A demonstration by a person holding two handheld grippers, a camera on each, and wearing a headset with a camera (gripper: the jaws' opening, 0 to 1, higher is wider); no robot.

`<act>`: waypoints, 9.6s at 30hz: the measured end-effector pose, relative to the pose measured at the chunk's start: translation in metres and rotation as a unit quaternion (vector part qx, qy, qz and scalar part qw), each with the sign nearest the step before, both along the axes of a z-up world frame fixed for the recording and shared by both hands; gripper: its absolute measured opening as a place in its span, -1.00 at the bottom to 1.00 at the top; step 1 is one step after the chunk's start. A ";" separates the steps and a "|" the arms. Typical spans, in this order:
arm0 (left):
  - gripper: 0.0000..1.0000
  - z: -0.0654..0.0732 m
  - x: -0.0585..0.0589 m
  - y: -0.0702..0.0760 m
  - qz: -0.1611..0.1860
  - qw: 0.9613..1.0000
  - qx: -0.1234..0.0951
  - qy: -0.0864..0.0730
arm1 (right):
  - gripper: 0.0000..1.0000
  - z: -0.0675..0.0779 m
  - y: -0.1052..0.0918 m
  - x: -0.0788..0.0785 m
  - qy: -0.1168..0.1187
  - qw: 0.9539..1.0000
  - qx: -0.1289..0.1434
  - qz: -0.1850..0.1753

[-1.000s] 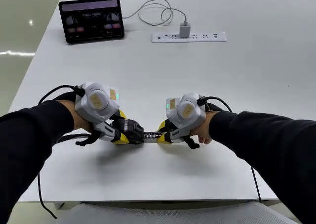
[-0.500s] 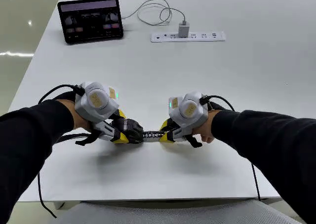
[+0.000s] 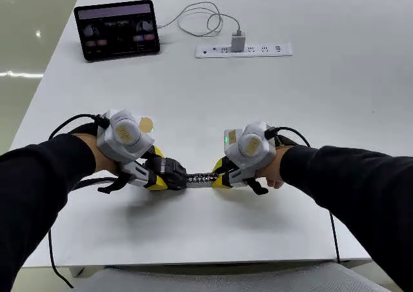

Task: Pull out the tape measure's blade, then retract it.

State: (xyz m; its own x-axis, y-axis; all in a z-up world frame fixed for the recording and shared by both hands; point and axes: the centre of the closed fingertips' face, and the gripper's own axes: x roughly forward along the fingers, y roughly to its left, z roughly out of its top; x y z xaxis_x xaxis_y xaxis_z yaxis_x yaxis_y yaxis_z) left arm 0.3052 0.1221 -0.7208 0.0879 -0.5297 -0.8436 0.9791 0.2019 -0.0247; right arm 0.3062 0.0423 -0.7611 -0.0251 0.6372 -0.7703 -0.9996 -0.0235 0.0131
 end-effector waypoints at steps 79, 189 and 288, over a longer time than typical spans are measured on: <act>-0.35 -0.001 -0.001 -0.001 0.009 1.000 -0.001 -0.001 | -0.81 0.000 -0.051 0.003 -0.001 1.000 -0.012 -0.024; -0.35 -0.001 -0.002 -0.003 0.018 1.000 -0.004 0.006 | -0.82 0.001 -0.115 0.008 0.008 0.997 -0.036 -0.063; -0.35 0.000 -0.003 -0.005 0.025 1.000 -0.013 0.006 | -0.81 0.005 -0.177 0.008 0.020 0.993 -0.053 -0.102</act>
State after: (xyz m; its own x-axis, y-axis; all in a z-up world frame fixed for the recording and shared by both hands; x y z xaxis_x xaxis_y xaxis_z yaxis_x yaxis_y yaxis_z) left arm 0.3026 0.1175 -0.7209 0.1045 -0.5464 -0.8310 0.9672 0.2505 -0.0431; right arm 0.3138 -0.1348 -0.7565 0.0649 0.5467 -0.8348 -0.9820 0.1837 0.0440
